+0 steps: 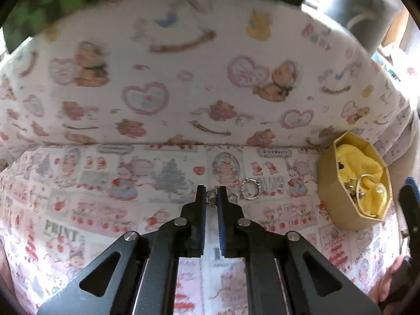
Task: Organize jewelry
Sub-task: 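Lower the left gripper onto the silver chain and close it, then lift the chain with the left gripper while the right gripper moves over a small silver ring, then close the right gripper on the small silver ring, then carry the ring with the right gripper while the left gripper carries the chain to the yellow box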
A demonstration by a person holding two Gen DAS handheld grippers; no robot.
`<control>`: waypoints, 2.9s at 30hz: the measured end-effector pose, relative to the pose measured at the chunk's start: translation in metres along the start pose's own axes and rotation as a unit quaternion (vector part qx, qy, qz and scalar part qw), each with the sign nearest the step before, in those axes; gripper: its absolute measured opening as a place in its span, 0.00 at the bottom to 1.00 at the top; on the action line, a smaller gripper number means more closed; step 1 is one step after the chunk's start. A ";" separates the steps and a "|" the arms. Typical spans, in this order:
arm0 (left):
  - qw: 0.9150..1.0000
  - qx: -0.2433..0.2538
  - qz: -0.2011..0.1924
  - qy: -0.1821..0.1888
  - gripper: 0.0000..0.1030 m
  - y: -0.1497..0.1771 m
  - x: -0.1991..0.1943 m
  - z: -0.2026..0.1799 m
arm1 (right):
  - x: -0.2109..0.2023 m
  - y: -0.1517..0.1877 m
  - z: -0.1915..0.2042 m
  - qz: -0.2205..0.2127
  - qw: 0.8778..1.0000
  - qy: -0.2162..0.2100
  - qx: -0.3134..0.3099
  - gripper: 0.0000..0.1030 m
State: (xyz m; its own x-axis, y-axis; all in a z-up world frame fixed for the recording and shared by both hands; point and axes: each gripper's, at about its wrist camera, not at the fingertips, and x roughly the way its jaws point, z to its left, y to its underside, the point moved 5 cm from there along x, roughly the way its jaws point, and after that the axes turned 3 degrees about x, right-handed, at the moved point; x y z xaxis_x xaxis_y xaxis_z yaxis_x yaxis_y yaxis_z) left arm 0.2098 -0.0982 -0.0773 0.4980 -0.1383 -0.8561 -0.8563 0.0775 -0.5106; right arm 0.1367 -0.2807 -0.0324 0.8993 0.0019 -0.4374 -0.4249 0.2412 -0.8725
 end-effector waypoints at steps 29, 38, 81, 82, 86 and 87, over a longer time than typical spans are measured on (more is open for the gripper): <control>0.975 0.008 -0.222 0.009 0.06 0.005 -0.156 0.064 | -0.010 0.001 0.022 -0.019 0.997 -0.009 -0.071 1.00; 0.984 -0.025 -0.179 0.008 0.06 0.014 -0.112 0.087 | -0.038 -0.028 0.053 0.017 0.990 -0.118 -0.070 0.94; 0.982 -0.107 -0.157 -0.014 0.06 0.019 -0.091 0.143 | 0.104 0.060 0.172 0.262 0.944 -0.042 -0.196 0.18; 0.981 -0.111 -0.156 -0.004 0.06 0.020 -0.093 0.143 | 0.097 0.059 0.170 0.259 0.946 -0.050 -0.189 0.18; 0.981 -0.104 -0.162 0.033 0.06 0.020 -0.112 0.129 | 0.064 0.060 0.159 0.243 0.950 -0.086 -0.175 0.18; 0.980 -0.098 -0.170 0.028 0.06 0.020 -0.118 0.124 | 0.054 0.062 0.156 0.240 0.951 -0.097 -0.170 0.18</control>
State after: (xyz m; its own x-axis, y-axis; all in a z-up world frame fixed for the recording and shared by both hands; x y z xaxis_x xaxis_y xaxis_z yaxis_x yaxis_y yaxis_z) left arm 0.1504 0.0422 0.0039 0.7549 -0.1786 -0.6310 -0.6554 -0.1719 -0.7354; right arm 0.1749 -0.1148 -0.0758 0.5816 0.2200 -0.7832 -0.7706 -0.1595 -0.6170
